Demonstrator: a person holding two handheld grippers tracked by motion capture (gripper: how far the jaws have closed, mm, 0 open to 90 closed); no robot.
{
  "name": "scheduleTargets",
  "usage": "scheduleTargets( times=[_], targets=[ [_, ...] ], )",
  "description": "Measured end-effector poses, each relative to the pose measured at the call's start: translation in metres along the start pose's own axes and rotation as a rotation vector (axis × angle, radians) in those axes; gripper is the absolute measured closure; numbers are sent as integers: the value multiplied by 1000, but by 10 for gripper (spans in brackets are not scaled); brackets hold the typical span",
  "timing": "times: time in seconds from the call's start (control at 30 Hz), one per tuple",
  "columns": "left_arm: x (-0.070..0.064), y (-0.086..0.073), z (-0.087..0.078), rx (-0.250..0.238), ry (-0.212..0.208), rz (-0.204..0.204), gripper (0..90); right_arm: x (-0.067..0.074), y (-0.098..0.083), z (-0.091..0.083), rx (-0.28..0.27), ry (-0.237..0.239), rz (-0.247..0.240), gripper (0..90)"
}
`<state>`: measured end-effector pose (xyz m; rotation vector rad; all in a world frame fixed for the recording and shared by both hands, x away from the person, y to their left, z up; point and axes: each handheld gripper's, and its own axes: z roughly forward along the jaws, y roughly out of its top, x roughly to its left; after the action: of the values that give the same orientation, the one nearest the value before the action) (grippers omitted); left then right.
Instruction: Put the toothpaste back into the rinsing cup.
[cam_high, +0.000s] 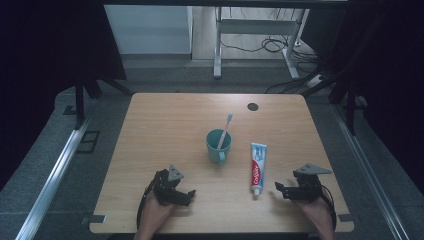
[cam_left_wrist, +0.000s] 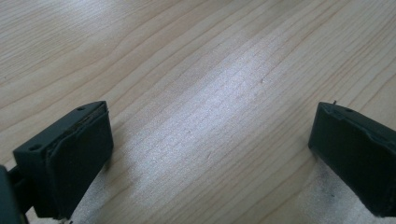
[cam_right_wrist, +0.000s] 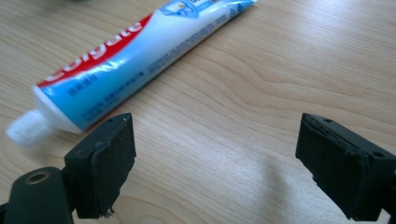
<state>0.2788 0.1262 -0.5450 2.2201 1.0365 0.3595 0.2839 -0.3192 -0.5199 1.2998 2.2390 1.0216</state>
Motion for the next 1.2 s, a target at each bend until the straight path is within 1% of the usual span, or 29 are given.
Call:
scheduleTargets(
  times=[0.1,0.17,0.23,0.4,0.5,0.6,0.67,0.8,0.93,1.03,1.13,1.2],
  targets=[
    [0,0,0,0,0,0,0,2,2,0,9,11,4,140],
    [0,0,0,0,0,0,0,3,2,1,11,17,8,180],
    [0,0,0,0,0,0,0,4,3,0,11,35,8,220],
    [0,0,0,0,0,0,0,7,9,-2,-1,65,-4,299],
    [0,0,0,0,0,0,0,8,13,-4,-5,92,2,365],
    [0,0,0,0,1,-1,0,10,16,-4,2,113,1,464],
    [0,0,0,0,1,-2,0,12,18,-4,3,128,-8,530],
    [0,0,0,0,2,-2,0,19,25,-4,9,137,-28,612],
    [0,0,0,-1,2,-3,0,26,31,-2,13,168,-57,727],
    [0,0,0,0,2,-2,0,31,36,0,27,194,-67,805],
    [0,0,0,0,2,-2,0,38,39,5,48,216,-84,858],
    [0,0,0,2,2,0,0,42,41,8,53,234,-90,878]
  ],
)
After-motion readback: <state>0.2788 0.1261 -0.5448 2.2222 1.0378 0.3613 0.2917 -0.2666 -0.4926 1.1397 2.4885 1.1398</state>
